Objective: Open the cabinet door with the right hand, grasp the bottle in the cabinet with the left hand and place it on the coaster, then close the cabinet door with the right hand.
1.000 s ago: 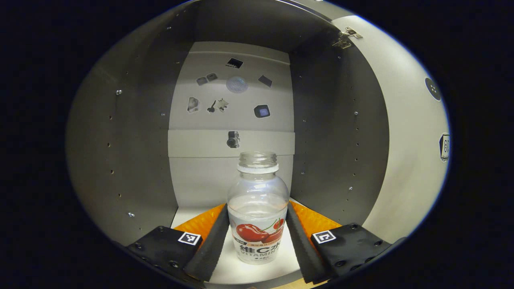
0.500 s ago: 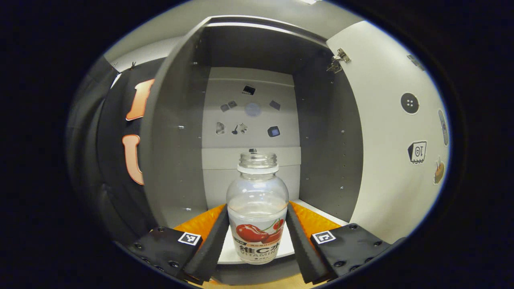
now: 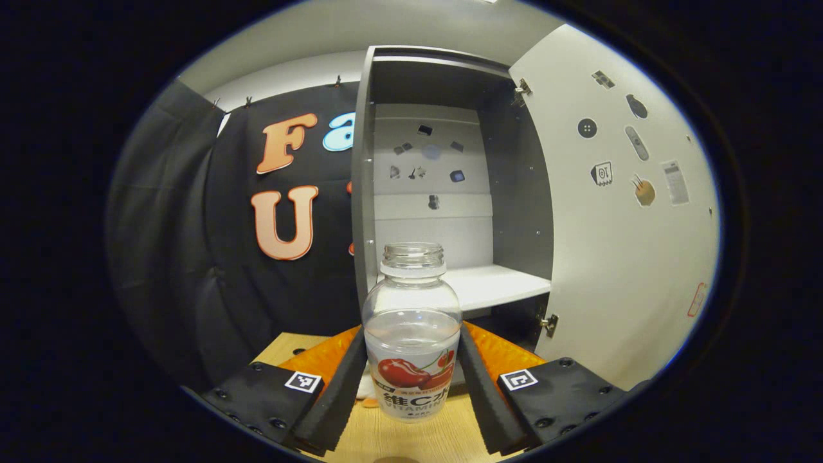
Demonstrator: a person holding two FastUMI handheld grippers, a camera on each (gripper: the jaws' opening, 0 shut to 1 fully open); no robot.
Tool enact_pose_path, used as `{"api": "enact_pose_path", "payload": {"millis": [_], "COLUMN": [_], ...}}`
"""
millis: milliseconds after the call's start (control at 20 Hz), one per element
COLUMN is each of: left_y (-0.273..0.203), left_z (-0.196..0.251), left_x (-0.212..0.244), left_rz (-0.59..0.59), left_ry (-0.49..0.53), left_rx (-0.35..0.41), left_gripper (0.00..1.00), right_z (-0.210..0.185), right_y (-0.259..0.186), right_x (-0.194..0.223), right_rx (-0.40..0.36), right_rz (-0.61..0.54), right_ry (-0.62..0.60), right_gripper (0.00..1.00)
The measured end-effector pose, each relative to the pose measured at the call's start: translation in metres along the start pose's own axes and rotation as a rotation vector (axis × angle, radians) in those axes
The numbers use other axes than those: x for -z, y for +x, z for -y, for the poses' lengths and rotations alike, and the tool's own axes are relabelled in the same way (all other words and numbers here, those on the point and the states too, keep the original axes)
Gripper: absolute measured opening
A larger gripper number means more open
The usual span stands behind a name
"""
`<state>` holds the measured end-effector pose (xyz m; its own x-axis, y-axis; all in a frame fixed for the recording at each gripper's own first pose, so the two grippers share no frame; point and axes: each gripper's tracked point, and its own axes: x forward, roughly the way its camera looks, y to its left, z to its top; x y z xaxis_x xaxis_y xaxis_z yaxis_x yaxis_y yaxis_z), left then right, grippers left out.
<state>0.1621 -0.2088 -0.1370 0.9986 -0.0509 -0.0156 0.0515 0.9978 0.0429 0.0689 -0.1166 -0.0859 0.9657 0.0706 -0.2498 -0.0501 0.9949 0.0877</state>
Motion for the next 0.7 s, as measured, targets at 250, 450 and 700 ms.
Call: {"api": "enact_pose_path", "payload": {"millis": [250,450,700], "left_y": [-0.027,-0.037,-0.032], "left_z": [-0.017,-0.024,-0.028], "left_x": [0.084,0.135,0.185], "left_rz": [-0.061,-0.088,-0.157], "left_ry": [0.051,0.039,0.009], "left_rx": [-0.056,-0.075,-0.09], "left_gripper": [0.87,0.87,0.86], "right_z": [0.009,0.01,0.008], "right_y": [0.0,0.011,0.027], "right_x": [0.037,0.075,0.095], "right_rx": [-0.006,-0.007,-0.028], "right_rz": [-0.061,-0.15,-0.199], "right_ry": [0.042,0.008,0.004], "right_gripper": [0.15,0.1,0.18]}}
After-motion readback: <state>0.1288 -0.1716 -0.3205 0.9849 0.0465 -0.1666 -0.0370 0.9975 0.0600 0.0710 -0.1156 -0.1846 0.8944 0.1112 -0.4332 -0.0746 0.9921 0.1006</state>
